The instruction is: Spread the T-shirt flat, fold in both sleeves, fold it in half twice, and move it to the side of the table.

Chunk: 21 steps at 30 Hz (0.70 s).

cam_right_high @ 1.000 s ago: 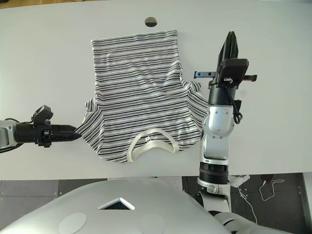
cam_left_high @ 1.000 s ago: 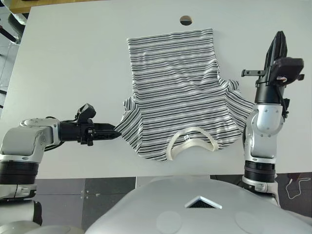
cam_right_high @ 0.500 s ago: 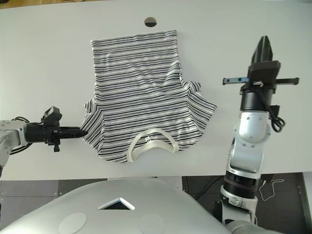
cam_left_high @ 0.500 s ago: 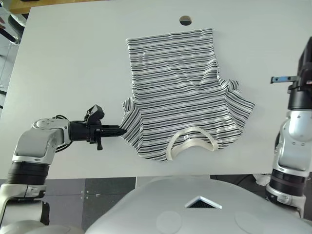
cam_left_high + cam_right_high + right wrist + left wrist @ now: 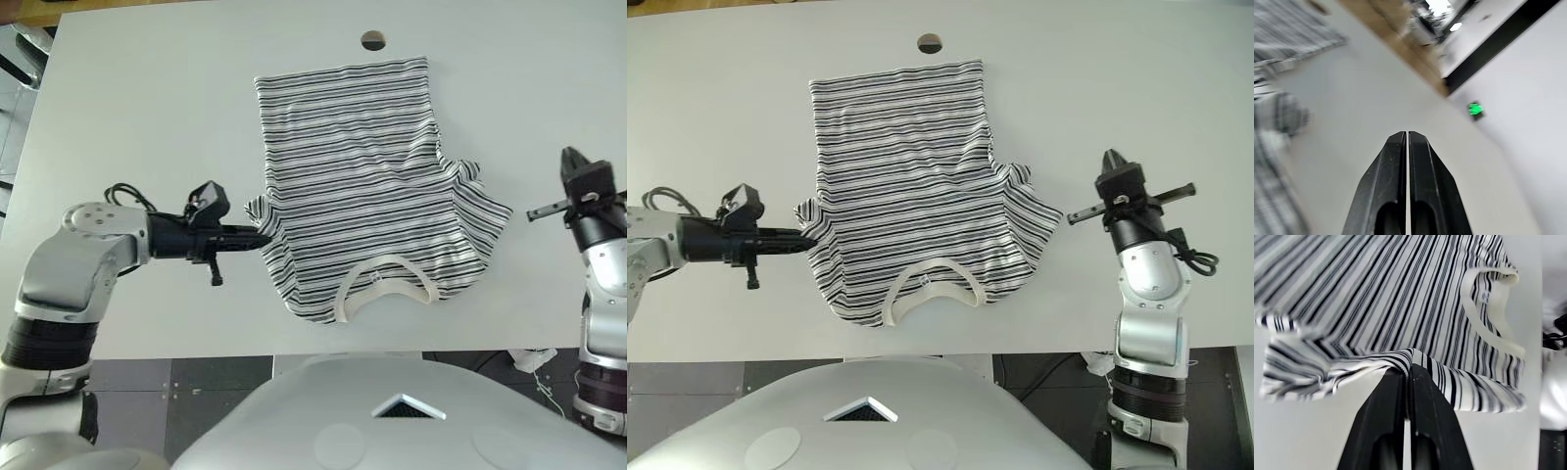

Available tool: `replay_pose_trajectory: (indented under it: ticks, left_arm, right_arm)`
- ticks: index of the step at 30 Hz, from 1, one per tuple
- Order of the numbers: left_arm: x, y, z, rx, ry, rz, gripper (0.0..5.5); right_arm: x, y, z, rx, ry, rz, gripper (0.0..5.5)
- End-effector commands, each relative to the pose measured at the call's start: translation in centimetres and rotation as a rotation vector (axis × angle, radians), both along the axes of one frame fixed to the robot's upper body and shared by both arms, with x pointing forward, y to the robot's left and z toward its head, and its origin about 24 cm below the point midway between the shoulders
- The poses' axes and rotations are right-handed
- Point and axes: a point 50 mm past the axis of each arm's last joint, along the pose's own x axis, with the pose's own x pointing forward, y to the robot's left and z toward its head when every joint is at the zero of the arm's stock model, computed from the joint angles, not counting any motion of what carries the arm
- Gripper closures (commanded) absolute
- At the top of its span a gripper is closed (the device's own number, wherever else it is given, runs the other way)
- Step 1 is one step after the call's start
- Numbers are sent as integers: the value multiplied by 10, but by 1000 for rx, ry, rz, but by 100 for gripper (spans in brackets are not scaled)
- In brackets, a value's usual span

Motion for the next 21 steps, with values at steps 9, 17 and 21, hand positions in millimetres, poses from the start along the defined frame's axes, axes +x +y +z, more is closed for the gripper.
replay_pose_trajectory:
  ticks: [9, 17, 21]
  left_arm:
    - [-1, -57, -20, -41, 38, 14, 427]
    - [-12, -66, -34, -57, 90, 54, 416]
    - [-11, -69, -22, -119, 35, 46, 416]
  right_arm:
    - [8, 7, -31, 368, 256, 130, 418]
    - [4, -13, -30, 443, 329, 109, 406]
    - [-1, -18, -42, 436, 420, 102, 406]
